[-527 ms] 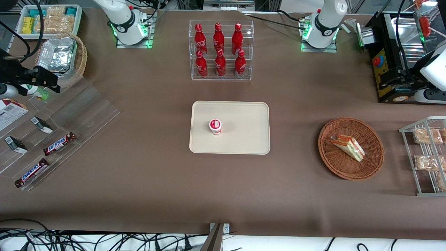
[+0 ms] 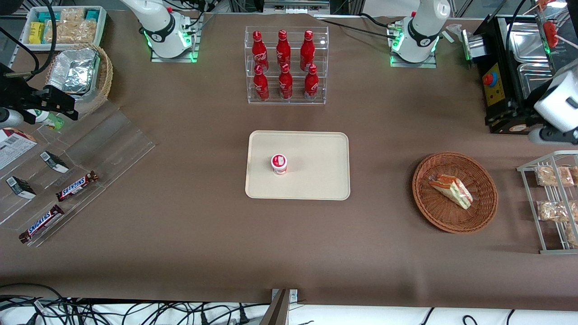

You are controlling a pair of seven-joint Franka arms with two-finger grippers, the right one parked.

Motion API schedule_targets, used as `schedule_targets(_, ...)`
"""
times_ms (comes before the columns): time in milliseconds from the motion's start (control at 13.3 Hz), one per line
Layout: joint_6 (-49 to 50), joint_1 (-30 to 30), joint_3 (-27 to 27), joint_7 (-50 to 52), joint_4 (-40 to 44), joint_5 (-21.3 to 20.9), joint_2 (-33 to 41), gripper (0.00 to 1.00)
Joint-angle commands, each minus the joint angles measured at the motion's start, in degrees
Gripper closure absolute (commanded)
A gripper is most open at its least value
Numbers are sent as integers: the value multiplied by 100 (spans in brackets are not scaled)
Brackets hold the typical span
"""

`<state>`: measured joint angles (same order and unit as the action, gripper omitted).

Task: Place sandwich from basket to tray
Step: 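Move the left gripper toward the wicker basket holding the sandwich, then lower the left gripper onto the wrapped sandwich and close on it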

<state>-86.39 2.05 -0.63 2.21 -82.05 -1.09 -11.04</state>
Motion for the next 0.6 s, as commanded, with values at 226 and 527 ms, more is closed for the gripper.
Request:
schedule_targets(226,-1062,-73,-69,1218,5,-137,-1004,0)
schedule_targets(527,-1617,-143,-78,2203,-162,-287,-1313,0)
